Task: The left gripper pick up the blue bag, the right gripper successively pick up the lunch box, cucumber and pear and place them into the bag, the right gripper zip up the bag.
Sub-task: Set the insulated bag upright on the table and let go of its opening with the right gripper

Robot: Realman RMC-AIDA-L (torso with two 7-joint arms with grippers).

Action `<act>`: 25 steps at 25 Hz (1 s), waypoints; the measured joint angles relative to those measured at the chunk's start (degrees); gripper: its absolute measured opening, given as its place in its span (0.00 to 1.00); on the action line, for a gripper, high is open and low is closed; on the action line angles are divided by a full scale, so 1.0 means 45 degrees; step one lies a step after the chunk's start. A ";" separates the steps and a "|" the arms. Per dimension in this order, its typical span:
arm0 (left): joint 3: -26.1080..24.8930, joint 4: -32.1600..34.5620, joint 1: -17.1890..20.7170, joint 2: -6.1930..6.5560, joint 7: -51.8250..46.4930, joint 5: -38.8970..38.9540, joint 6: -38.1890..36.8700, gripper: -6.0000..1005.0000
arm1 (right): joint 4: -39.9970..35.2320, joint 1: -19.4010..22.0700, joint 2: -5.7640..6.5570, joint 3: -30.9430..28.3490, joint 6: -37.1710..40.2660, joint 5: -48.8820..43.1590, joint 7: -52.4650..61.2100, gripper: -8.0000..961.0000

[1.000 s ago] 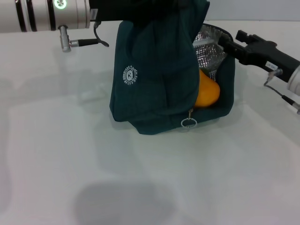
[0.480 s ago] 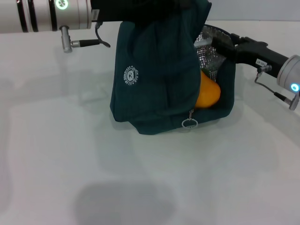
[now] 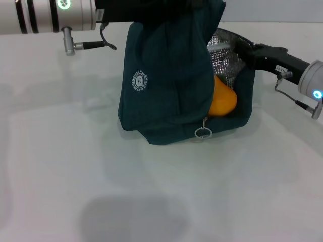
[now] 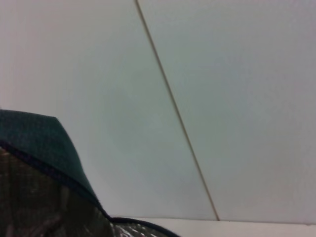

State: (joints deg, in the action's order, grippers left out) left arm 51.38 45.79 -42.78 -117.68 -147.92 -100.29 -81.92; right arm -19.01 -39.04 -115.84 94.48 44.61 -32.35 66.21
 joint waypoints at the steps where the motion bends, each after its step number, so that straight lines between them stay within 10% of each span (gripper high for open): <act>1: -0.0004 0.0000 0.0002 0.0005 0.0000 0.0000 0.0001 0.07 | 0.0003 -0.0001 0.0009 0.0001 -0.0073 -0.0008 0.0021 0.40; 14: -0.0033 0.0000 0.0114 0.0084 -0.0016 0.0001 0.0002 0.07 | -0.0042 -0.0021 0.0217 0.0016 0.0201 -0.0588 0.0641 0.01; 25: -0.0055 -0.0008 0.0149 0.0394 -0.0133 -0.0048 0.0116 0.07 | 0.0115 0.0890 0.1964 -0.1212 0.4838 -0.1610 0.4253 0.02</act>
State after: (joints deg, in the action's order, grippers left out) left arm 51.13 45.76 -42.11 -115.91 -148.52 -100.50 -81.40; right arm -18.49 -35.03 -107.00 89.03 66.38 -39.59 85.35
